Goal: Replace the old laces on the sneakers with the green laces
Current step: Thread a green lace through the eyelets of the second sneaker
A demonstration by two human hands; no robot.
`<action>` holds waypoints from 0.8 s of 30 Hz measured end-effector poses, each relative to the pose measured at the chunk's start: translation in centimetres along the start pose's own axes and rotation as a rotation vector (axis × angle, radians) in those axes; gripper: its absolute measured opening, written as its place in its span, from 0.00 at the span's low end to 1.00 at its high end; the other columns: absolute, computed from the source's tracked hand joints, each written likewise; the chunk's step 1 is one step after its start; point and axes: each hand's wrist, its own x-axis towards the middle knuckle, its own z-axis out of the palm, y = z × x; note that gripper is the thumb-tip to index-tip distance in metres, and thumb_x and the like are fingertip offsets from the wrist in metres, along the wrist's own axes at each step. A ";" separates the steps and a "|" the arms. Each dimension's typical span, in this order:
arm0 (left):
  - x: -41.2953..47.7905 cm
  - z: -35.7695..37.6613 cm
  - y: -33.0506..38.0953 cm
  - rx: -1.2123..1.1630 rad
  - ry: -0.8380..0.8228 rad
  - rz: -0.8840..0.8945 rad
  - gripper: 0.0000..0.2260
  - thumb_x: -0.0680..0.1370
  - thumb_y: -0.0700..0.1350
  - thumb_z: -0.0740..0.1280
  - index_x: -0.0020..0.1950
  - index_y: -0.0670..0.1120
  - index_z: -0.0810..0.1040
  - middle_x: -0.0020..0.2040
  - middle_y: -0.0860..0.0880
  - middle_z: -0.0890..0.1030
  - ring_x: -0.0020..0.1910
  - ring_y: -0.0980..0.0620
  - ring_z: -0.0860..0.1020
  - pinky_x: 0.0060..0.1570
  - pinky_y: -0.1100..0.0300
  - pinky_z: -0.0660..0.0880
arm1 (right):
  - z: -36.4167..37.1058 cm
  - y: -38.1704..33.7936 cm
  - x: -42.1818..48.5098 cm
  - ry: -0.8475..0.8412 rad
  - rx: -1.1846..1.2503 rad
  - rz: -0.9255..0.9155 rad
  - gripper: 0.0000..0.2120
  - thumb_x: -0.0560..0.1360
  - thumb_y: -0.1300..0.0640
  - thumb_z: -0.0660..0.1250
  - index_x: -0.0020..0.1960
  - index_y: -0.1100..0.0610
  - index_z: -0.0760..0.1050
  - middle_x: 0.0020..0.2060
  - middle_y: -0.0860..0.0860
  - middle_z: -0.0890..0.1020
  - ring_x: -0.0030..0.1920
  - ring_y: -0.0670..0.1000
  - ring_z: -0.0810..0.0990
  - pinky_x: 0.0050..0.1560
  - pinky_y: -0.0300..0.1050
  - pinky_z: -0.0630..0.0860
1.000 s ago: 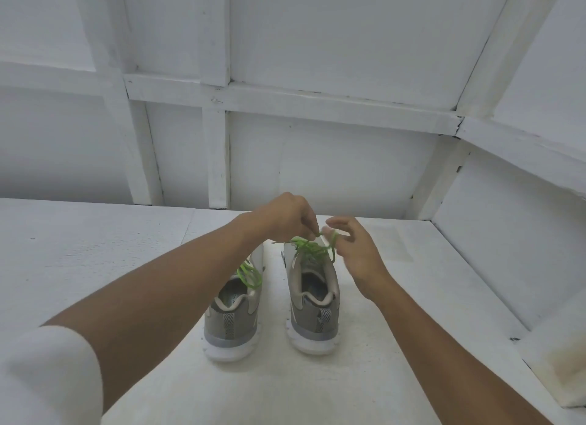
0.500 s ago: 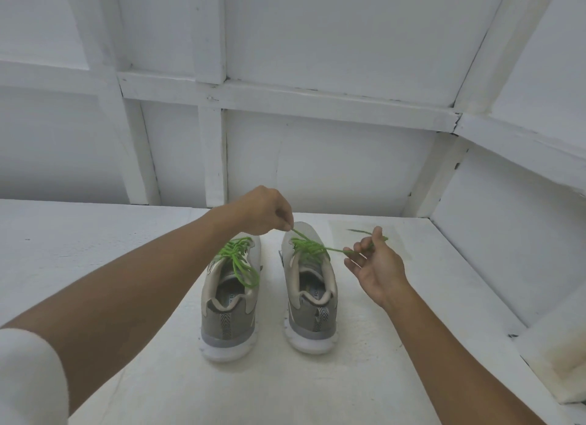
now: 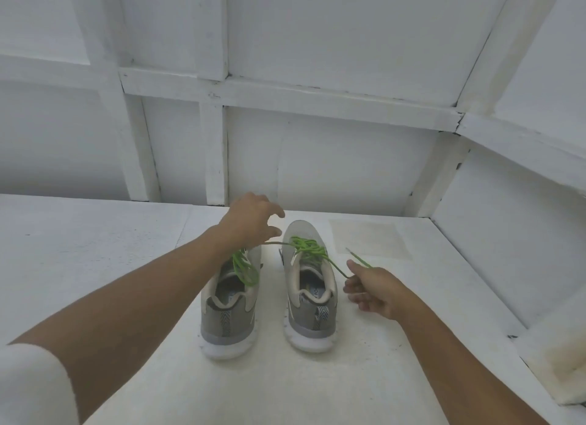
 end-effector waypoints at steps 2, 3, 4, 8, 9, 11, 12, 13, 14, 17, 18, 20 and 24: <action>-0.7 0.3 0.9 -0.089 0.110 -0.068 0.12 0.78 0.54 0.66 0.54 0.48 0.80 0.51 0.48 0.79 0.54 0.47 0.75 0.51 0.56 0.70 | -0.4 -0.4 -0.9 -0.040 -0.218 0.040 0.29 0.78 0.38 0.61 0.46 0.65 0.80 0.40 0.56 0.86 0.29 0.49 0.79 0.29 0.37 0.72; -1.0 0.5 1.5 -0.140 0.116 -0.112 0.13 0.79 0.54 0.64 0.47 0.45 0.80 0.46 0.47 0.80 0.49 0.46 0.77 0.45 0.56 0.72 | -0.6 -0.6 -1.3 -0.060 -0.309 0.040 0.29 0.77 0.37 0.61 0.44 0.65 0.81 0.38 0.56 0.86 0.27 0.47 0.78 0.28 0.36 0.70; -1.3 0.8 2.0 -0.155 0.082 -0.149 0.18 0.80 0.55 0.61 0.40 0.43 0.78 0.40 0.45 0.79 0.43 0.45 0.77 0.39 0.56 0.72 | -0.8 -0.9 -1.6 -0.062 -0.391 0.021 0.28 0.77 0.38 0.61 0.40 0.63 0.80 0.35 0.55 0.86 0.25 0.46 0.76 0.26 0.35 0.68; -1.9 2.1 4.4 -0.162 -0.113 -0.249 0.26 0.80 0.62 0.55 0.32 0.43 0.67 0.34 0.45 0.73 0.34 0.47 0.73 0.34 0.57 0.68 | -1.1 -2.0 -1.7 0.088 -0.549 -0.275 0.21 0.76 0.45 0.67 0.32 0.59 0.72 0.28 0.52 0.78 0.26 0.48 0.71 0.29 0.38 0.67; -1.9 2.6 4.8 -0.189 -0.126 -0.270 0.26 0.80 0.63 0.56 0.34 0.42 0.68 0.34 0.46 0.72 0.34 0.47 0.73 0.35 0.56 0.68 | -0.9 -2.1 -1.6 0.112 -0.497 -0.384 0.18 0.75 0.47 0.68 0.34 0.59 0.72 0.32 0.51 0.79 0.29 0.49 0.74 0.32 0.40 0.70; -1.9 3.2 5.4 -0.250 -0.115 -0.307 0.26 0.78 0.63 0.58 0.39 0.41 0.75 0.35 0.47 0.73 0.36 0.47 0.74 0.36 0.56 0.70 | -0.2 -2.2 -1.7 0.102 -0.428 -0.569 0.09 0.74 0.50 0.70 0.41 0.55 0.77 0.39 0.47 0.82 0.40 0.47 0.80 0.40 0.39 0.73; -2.0 3.5 5.6 -0.276 -0.085 -0.320 0.25 0.78 0.63 0.60 0.43 0.41 0.78 0.37 0.46 0.75 0.39 0.46 0.76 0.38 0.56 0.72 | 0.3 -2.2 -1.8 0.072 -0.418 -0.616 0.05 0.74 0.52 0.71 0.44 0.53 0.79 0.42 0.45 0.83 0.44 0.45 0.80 0.43 0.37 0.73; -2.1 3.7 5.8 -0.307 -0.041 -0.328 0.22 0.77 0.62 0.62 0.44 0.43 0.79 0.40 0.46 0.78 0.42 0.46 0.78 0.40 0.55 0.74 | 0.7 -2.1 -1.8 0.041 -0.418 -0.640 0.03 0.74 0.53 0.72 0.47 0.52 0.80 0.44 0.44 0.83 0.46 0.43 0.81 0.43 0.35 0.72; -2.1 3.9 6.0 -0.345 0.012 -0.332 0.18 0.77 0.60 0.64 0.45 0.46 0.80 0.42 0.46 0.80 0.45 0.46 0.79 0.43 0.55 0.75 | 1.0 -2.0 -1.6 0.028 -0.417 -0.650 0.04 0.74 0.54 0.73 0.48 0.52 0.81 0.45 0.44 0.84 0.47 0.43 0.81 0.43 0.34 0.72; -2.3 4.2 6.5 -0.448 0.118 -0.319 0.10 0.77 0.53 0.66 0.46 0.48 0.81 0.45 0.48 0.82 0.47 0.47 0.79 0.44 0.58 0.73 | 1.5 -1.7 -1.1 0.081 -0.418 -0.666 0.04 0.73 0.56 0.73 0.48 0.52 0.80 0.43 0.48 0.84 0.46 0.46 0.81 0.41 0.31 0.72; -2.3 4.2 6.6 -0.466 0.143 -0.323 0.09 0.78 0.51 0.66 0.47 0.47 0.82 0.45 0.47 0.82 0.47 0.46 0.79 0.44 0.58 0.73 | 1.5 -1.7 -1.0 0.096 -0.422 -0.673 0.03 0.73 0.57 0.73 0.47 0.52 0.80 0.42 0.50 0.84 0.45 0.47 0.81 0.40 0.30 0.71; -2.4 4.1 6.6 -0.491 0.173 -0.344 0.09 0.79 0.47 0.64 0.49 0.45 0.81 0.46 0.45 0.82 0.46 0.44 0.79 0.43 0.57 0.73 | 1.4 -1.7 -0.9 0.099 -0.444 -0.695 0.02 0.74 0.58 0.72 0.45 0.51 0.80 0.42 0.50 0.84 0.43 0.47 0.80 0.38 0.28 0.70; -2.0 4.5 5.9 -0.552 0.156 -0.391 0.09 0.79 0.41 0.61 0.50 0.39 0.80 0.48 0.41 0.81 0.45 0.42 0.79 0.44 0.52 0.77 | 0.2 -1.3 -0.6 0.111 -0.573 -0.698 0.05 0.77 0.60 0.68 0.46 0.52 0.81 0.42 0.49 0.83 0.41 0.44 0.78 0.37 0.27 0.68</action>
